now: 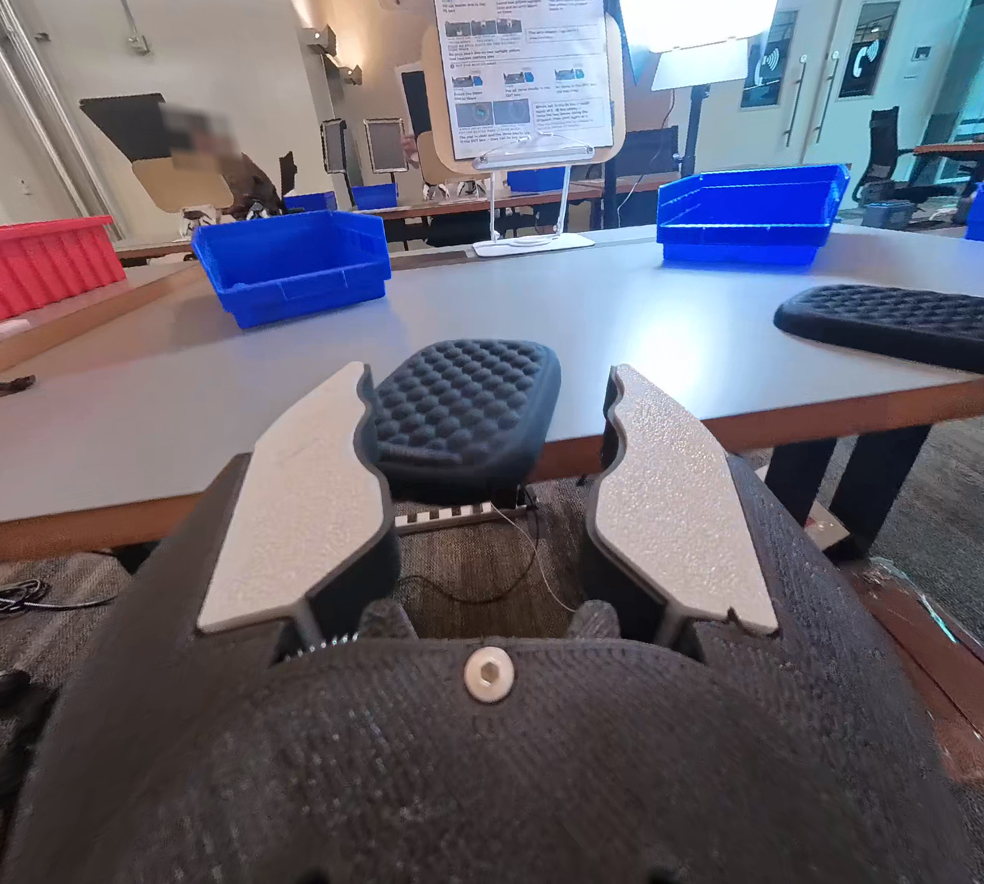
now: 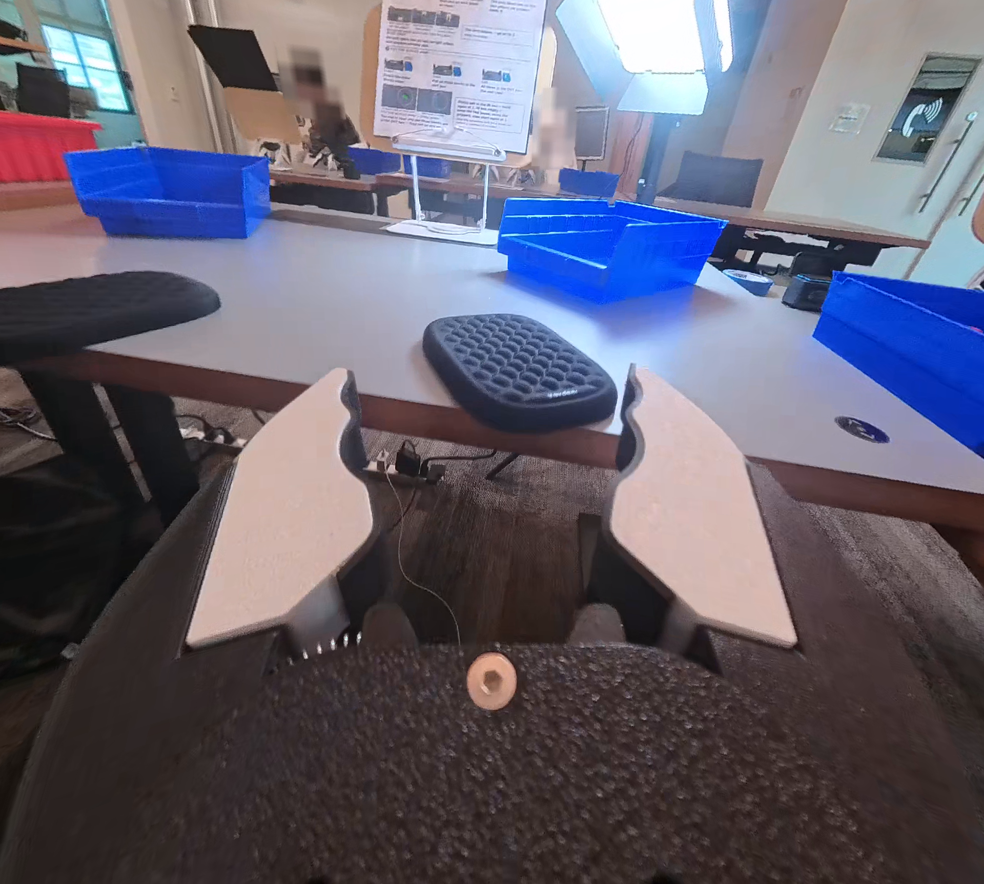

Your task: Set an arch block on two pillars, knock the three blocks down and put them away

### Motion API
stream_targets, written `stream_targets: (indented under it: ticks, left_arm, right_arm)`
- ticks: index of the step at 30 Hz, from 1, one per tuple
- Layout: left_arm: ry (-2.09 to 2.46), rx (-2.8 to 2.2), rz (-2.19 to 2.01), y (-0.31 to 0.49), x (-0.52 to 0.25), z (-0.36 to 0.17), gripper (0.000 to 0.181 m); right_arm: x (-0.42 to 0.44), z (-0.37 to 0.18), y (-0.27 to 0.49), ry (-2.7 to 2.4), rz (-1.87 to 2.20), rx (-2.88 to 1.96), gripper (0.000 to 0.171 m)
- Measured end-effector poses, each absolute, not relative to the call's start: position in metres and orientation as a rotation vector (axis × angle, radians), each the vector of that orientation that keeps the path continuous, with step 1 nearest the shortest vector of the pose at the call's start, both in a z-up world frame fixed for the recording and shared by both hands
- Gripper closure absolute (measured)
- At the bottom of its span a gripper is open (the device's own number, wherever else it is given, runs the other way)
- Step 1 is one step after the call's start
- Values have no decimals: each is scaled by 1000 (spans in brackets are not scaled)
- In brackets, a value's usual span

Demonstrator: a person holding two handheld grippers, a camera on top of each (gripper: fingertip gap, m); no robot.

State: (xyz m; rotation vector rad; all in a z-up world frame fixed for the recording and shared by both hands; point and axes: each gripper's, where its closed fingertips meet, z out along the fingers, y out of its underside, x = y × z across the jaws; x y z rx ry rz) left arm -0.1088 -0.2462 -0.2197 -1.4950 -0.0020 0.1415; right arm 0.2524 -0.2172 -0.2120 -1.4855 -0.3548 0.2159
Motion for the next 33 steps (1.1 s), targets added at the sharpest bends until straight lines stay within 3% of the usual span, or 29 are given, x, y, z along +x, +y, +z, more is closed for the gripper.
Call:
stream_targets:
  ticks: [15,24,33]
  left_arm:
    - [33,-1445,140,-152,-154,-160,101]
    - [33,-1503,135,-105,-197,-173,101]
    - [-24,-1553,209,-34,-240,-186,101]
  right_arm:
    - [209,-172,-117,-365,184,-1480,77]
    - [177,-158,-66,-352,175,-1471,78]
    - [168,-165,33,-417,269,-1445,77]
